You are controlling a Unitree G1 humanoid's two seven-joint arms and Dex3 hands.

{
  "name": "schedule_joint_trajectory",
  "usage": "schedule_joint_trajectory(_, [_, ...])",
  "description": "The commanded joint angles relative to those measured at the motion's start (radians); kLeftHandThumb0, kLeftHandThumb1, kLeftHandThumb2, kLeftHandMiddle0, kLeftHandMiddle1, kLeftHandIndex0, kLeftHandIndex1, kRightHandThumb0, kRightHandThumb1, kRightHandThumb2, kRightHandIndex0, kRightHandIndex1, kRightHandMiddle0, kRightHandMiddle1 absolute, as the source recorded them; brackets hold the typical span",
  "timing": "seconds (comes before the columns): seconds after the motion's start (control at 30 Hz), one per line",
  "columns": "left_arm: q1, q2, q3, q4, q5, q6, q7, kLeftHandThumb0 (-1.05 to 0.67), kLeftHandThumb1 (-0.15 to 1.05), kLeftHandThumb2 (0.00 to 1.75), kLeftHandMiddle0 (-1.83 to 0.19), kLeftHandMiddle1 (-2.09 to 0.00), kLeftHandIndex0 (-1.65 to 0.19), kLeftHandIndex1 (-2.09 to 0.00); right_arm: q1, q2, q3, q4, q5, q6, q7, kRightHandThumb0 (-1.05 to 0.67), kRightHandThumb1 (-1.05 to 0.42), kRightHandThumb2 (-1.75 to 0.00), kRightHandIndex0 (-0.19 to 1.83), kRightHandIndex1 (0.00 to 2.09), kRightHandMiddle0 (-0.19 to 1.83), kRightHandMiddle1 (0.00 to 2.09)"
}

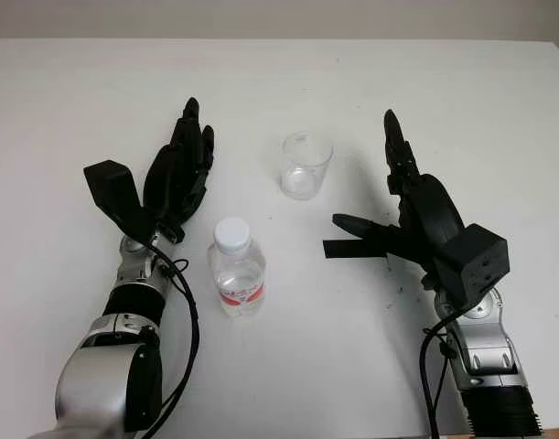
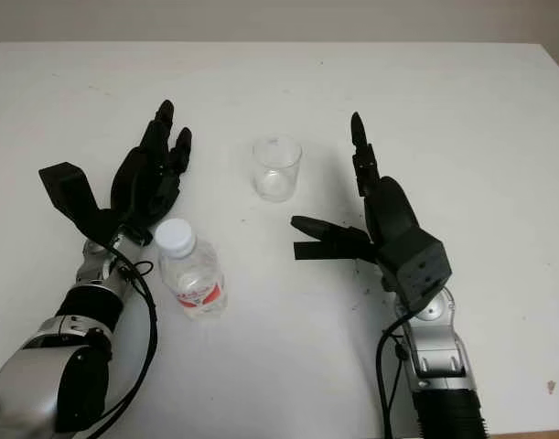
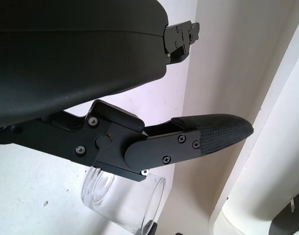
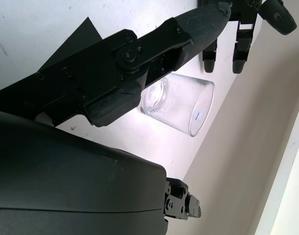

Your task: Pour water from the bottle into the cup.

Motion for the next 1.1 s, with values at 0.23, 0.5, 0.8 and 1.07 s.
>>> schedule_joint_trajectory(0.23, [-0.011, 0.004, -0.003, 0.016, 0.004, -0.006, 0.000, -0.84, 1.05, 0.60, 0.19, 0.00, 0.19, 0.00, -0.021, -0.005, 0.006, 0.018, -0.015, -0.002, -0.008, -1.01, -0.86, -0.05, -0.19, 0.00, -0.19, 0.00])
schedule_joint_trajectory(0.5, [-0.010, 0.009, 0.003, 0.012, 0.001, -0.002, 0.018, -0.84, 1.05, 0.60, 0.19, 0.00, 0.19, 0.00, -0.006, 0.002, -0.019, -0.062, 0.056, 0.010, 0.017, -1.01, -0.87, -0.05, -0.19, 0.00, -0.19, 0.00])
schedule_joint_trajectory(0.8, [-0.012, 0.002, -0.002, 0.012, 0.004, -0.011, 0.014, -0.83, 1.05, 0.61, 0.19, 0.00, 0.19, 0.00, 0.064, 0.005, -0.085, -0.416, 0.357, 0.229, 0.090, -0.90, -0.85, -0.05, -0.19, 0.00, -0.19, 0.00])
schedule_joint_trajectory(1.07, [-0.011, -0.001, 0.001, 0.013, 0.000, -0.006, 0.015, -0.83, 1.05, 0.61, 0.19, 0.00, 0.19, 0.00, 0.076, -0.086, -0.104, -0.563, 0.511, 0.371, 0.214, -0.99, -0.86, -0.06, -0.19, 0.00, -0.19, 0.00])
